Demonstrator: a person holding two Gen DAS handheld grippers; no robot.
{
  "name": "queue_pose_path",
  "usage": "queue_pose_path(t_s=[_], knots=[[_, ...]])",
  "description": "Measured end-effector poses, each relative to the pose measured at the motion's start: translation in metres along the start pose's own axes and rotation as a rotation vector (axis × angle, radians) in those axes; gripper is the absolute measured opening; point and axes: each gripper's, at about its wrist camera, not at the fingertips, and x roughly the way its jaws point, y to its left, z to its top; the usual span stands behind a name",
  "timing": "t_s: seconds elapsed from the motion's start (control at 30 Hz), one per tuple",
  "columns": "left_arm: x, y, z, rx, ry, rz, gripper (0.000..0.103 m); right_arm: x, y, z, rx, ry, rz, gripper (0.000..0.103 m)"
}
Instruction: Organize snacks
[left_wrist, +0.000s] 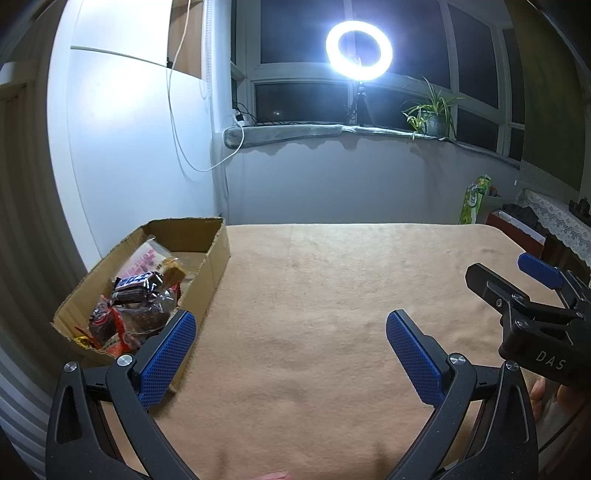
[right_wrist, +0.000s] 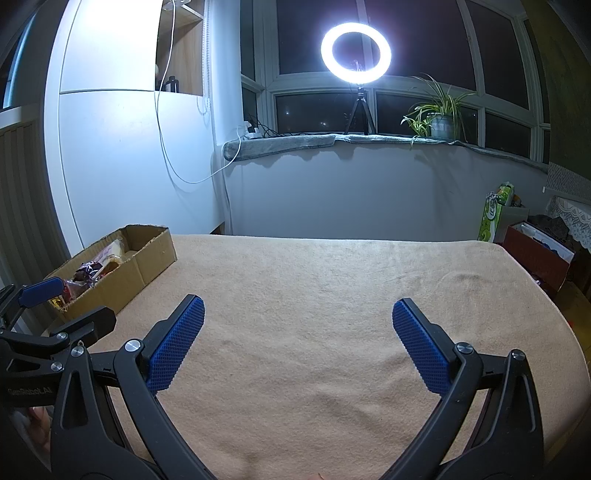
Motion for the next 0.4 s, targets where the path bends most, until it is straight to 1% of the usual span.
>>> queue_pose_path(t_s=[0.17, 0.27, 0.4], knots=[[0.0011, 0.0015, -0.0006, -0.006, 0.001, -0.024, 0.103, 0.0006, 0.0011, -0.0024, -0.001, 0.002, 0.0, 0.103], [-0.0019, 0.0034, -0.0021, -0.012, -0.031, 0.022, 0.103, 0.0012, 0.0015, -0.0033, 0.0, 0.006, -0.001, 0.103], [-0.0031, 0.005, -0.0025, -0.014, -0.028, 0.033, 0.102, 0.002, 0.0017, -0.0039, -0.001, 0.006, -0.002, 0.103]])
